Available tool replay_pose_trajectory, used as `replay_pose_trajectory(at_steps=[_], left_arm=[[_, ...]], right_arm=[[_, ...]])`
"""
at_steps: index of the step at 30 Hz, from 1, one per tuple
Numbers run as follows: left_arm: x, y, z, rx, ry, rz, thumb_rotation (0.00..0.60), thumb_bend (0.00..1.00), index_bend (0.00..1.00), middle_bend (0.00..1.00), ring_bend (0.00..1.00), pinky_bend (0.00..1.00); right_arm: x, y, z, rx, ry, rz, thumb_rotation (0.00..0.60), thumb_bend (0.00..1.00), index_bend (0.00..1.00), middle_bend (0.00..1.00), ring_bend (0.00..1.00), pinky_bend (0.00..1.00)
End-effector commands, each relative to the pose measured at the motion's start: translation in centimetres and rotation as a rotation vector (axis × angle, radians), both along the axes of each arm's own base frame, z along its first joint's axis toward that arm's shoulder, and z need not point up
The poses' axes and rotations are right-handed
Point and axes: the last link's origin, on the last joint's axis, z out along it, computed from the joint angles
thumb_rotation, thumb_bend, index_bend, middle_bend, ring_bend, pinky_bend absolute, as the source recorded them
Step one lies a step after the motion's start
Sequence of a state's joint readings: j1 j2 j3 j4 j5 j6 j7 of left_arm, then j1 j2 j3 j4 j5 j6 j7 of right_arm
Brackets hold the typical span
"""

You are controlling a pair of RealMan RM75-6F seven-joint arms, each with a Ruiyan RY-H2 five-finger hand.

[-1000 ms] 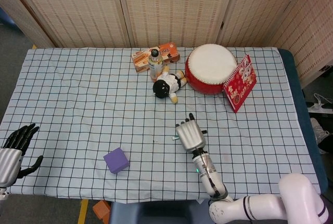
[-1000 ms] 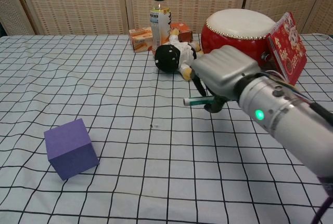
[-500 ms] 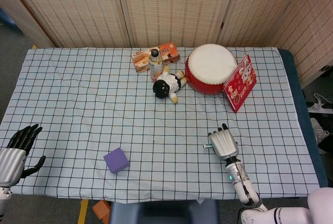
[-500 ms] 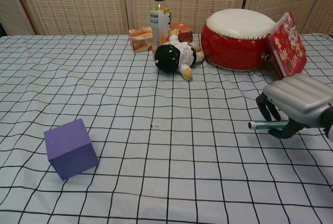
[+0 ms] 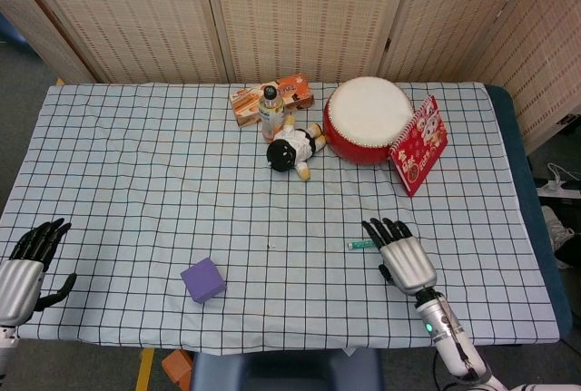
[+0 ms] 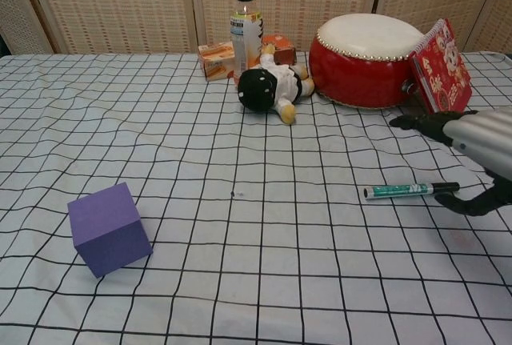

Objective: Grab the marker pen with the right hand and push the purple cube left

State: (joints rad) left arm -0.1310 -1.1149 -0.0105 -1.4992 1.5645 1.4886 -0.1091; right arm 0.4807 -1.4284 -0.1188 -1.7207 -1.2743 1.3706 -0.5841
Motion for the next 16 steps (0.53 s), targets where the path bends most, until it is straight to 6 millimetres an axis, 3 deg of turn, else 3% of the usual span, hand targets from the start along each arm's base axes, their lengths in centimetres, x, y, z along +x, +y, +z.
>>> replay_pose_trajectory(at_steps=[1,4,10,16], left_arm=[[-0.3,-0.1,0.1,-0.007,0.028,0.051,0.6,0.38,0.0,0.0,0.0,0.1],[-0.2,-0.1,0.1,0.006,0.05,0.068,0.6,0.38,0.0,0.0,0.0,0.1],[0.3,-0.2,0.0,0.03,0.065,0.034,0.6,0.38,0.0,0.0,0.0,0.1],[0.6,-0.6,-0.6,0.043,0.081,-0.008,0.6,0.38,0.0,0.0,0.0,0.1]], right_arm=[[-2.0,3.0,4.9,-0.162,-0.038,0.021,0.6,0.2,0.0,0.0,0.0,0.03],[-4.4,4.8,6.3,-0.238,-0.066,-0.002,0.6,0.19,0.0,0.0,0.0,0.0],[-6.9,6.2,7.2,-0.295,-0.121,-0.036,0.6,0.18,0.0,0.0,0.0,0.0],[-7.4,6.3,8.3,-0.303,-0.121,-0.024,0.6,0.18,0.0,0.0,0.0,0.0]])
